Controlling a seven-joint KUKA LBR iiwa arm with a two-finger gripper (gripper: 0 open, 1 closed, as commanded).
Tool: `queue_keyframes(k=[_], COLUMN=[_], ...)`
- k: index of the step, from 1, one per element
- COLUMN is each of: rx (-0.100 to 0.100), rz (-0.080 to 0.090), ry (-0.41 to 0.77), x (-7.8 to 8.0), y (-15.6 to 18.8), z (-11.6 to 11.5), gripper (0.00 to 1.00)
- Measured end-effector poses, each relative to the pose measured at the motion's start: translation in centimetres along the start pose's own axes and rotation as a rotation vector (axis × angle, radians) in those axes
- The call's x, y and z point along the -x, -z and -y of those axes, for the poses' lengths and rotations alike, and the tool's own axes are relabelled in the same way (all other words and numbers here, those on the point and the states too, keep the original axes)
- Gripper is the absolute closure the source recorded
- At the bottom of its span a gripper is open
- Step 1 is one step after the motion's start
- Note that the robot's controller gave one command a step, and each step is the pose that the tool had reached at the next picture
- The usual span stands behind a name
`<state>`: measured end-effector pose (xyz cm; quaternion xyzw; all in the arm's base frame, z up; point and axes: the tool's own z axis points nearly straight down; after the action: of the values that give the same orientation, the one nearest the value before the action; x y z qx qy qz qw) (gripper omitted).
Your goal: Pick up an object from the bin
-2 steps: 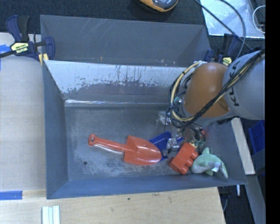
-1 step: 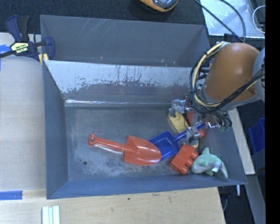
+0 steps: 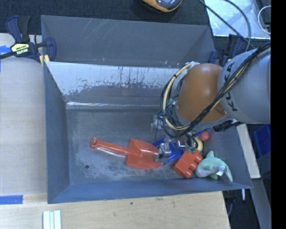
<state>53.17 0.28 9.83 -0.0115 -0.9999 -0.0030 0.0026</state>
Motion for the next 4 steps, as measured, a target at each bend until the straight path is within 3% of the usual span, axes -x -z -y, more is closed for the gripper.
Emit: queue_keyframes(k=[1,2,4], rx=[-0.010,0.003,0.001], rz=[0.021,0.007,0.004], ry=[0.233,-0.018,-0.020], x=[-0.7,0.0,-0.1], y=[-2.8,-2.7,-2.4], z=[2.7,-7.6,-7.4], gripper=[0.00,1.00,1.00])
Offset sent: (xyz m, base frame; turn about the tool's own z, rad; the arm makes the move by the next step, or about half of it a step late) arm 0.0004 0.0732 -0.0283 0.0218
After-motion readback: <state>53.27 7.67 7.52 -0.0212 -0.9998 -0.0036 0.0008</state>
